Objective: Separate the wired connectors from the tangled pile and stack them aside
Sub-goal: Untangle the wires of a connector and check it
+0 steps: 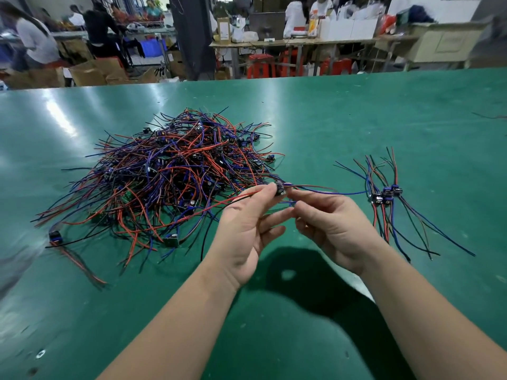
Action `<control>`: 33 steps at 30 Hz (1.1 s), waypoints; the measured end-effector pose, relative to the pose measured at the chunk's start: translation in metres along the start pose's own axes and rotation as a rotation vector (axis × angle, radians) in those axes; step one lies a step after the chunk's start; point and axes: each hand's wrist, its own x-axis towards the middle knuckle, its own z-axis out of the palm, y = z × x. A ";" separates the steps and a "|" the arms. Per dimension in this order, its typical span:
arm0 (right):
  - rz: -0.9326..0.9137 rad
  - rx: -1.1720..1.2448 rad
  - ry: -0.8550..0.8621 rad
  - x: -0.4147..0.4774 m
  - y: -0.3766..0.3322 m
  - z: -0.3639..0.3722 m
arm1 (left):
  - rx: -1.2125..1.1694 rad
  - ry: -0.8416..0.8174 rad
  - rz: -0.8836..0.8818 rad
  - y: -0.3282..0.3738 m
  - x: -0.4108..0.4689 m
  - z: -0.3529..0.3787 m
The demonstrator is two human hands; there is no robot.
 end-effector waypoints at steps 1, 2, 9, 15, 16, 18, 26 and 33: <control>-0.011 0.041 0.026 0.001 0.001 0.002 | 0.056 0.024 0.048 -0.004 0.000 0.000; -0.013 0.087 0.057 0.002 0.003 0.003 | 0.119 0.040 0.100 -0.007 0.000 0.001; 0.018 0.237 0.097 0.003 -0.006 -0.004 | 0.725 -0.008 0.571 -0.026 0.002 -0.012; 0.019 0.198 0.076 0.002 -0.020 -0.023 | 0.753 -0.023 0.600 -0.026 0.000 -0.007; 0.024 0.165 0.056 0.001 -0.022 -0.025 | 0.605 -0.001 0.470 -0.025 0.000 -0.004; 0.026 0.030 0.007 -0.002 -0.022 -0.026 | 0.437 0.010 0.288 -0.024 0.000 -0.002; -0.099 -0.231 0.226 0.004 -0.010 -0.020 | 0.527 -0.021 0.177 -0.030 0.006 -0.005; -0.089 0.269 0.571 0.013 -0.028 -0.064 | 0.637 -0.229 -0.017 -0.037 -0.004 0.002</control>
